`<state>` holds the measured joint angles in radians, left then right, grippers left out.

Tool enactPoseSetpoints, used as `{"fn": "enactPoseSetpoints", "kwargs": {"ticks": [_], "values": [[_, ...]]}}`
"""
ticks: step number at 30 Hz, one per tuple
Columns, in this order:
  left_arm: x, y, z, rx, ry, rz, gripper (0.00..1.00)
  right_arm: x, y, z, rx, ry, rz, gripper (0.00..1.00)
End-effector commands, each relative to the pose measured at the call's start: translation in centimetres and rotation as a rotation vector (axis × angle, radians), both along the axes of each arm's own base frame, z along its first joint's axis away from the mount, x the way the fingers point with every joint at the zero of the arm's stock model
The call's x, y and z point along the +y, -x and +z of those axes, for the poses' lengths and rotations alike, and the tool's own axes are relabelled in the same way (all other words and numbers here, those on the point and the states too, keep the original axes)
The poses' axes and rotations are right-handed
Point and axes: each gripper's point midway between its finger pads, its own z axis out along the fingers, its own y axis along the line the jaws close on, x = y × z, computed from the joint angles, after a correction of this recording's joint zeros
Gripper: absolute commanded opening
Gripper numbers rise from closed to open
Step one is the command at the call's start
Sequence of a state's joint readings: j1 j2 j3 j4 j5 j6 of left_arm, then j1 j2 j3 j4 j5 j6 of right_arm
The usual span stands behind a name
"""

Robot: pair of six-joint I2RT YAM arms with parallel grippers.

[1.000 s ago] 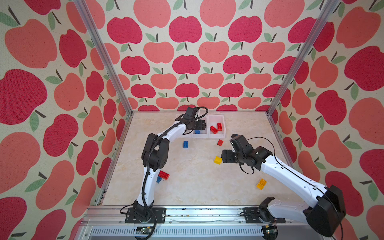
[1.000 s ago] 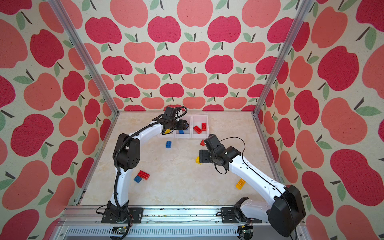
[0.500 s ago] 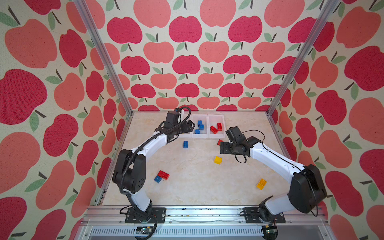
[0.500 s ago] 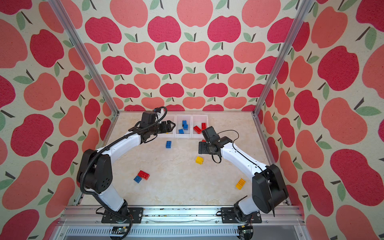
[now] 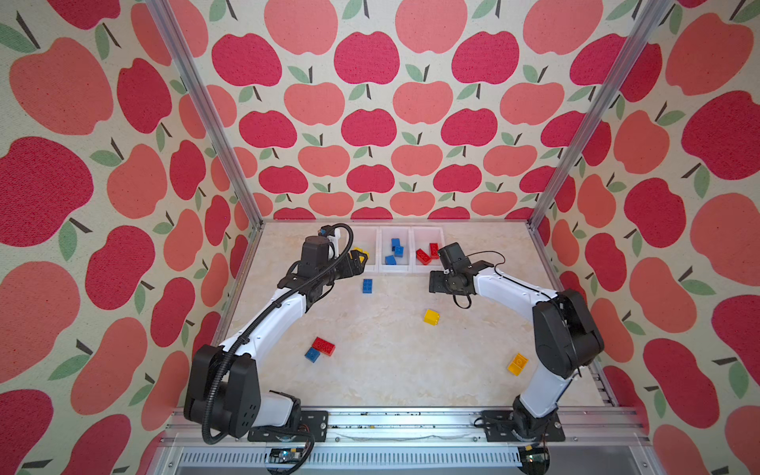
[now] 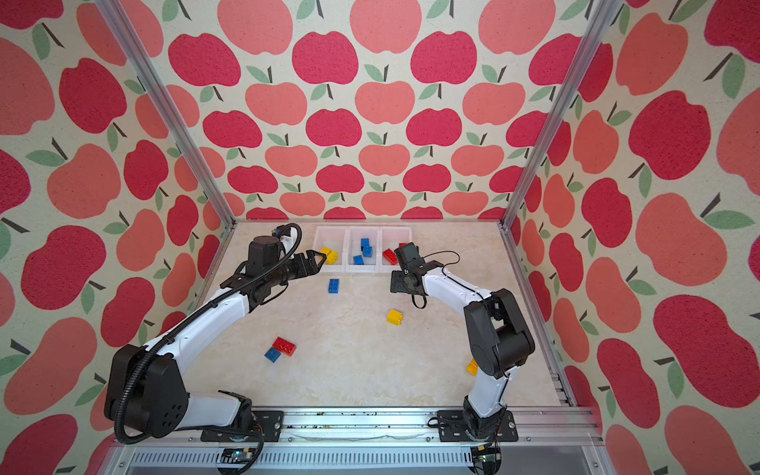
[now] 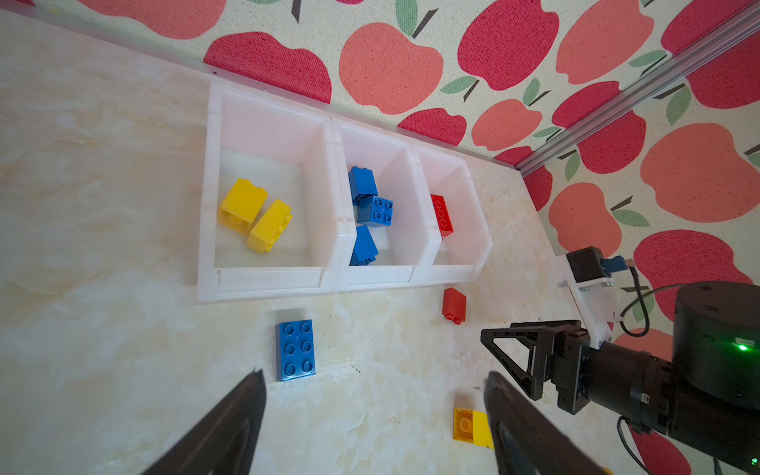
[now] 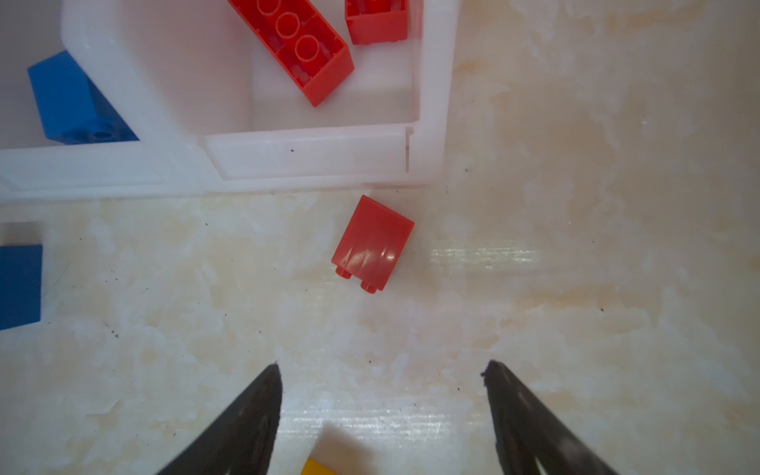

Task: Sort the legos into containers by color
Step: 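Raise the left gripper while the right gripper moves to the red brick, then close the right gripper on the small red brick and lift it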

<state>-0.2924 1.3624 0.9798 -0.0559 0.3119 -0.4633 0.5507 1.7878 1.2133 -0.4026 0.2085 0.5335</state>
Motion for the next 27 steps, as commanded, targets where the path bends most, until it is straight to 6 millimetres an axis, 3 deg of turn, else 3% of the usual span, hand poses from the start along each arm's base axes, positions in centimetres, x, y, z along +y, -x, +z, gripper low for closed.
{"fn": "enactPoseSetpoints", "kwargs": {"ticks": [1,9,27], "values": [[0.9,0.8,-0.4,0.022,0.006,0.023,0.86,0.4,-2.3,0.3,-0.048,-0.026,-0.053,0.77],[2.0,2.0,-0.9,0.032,0.003,0.041,0.87,0.2,-3.6,-1.8,-0.051,-0.016,-0.134,0.70],[2.6,2.0,-0.9,0.032,0.002,0.054,0.88,0.7,-4.4,-4.2,-0.052,-0.058,-0.207,0.63]]}}
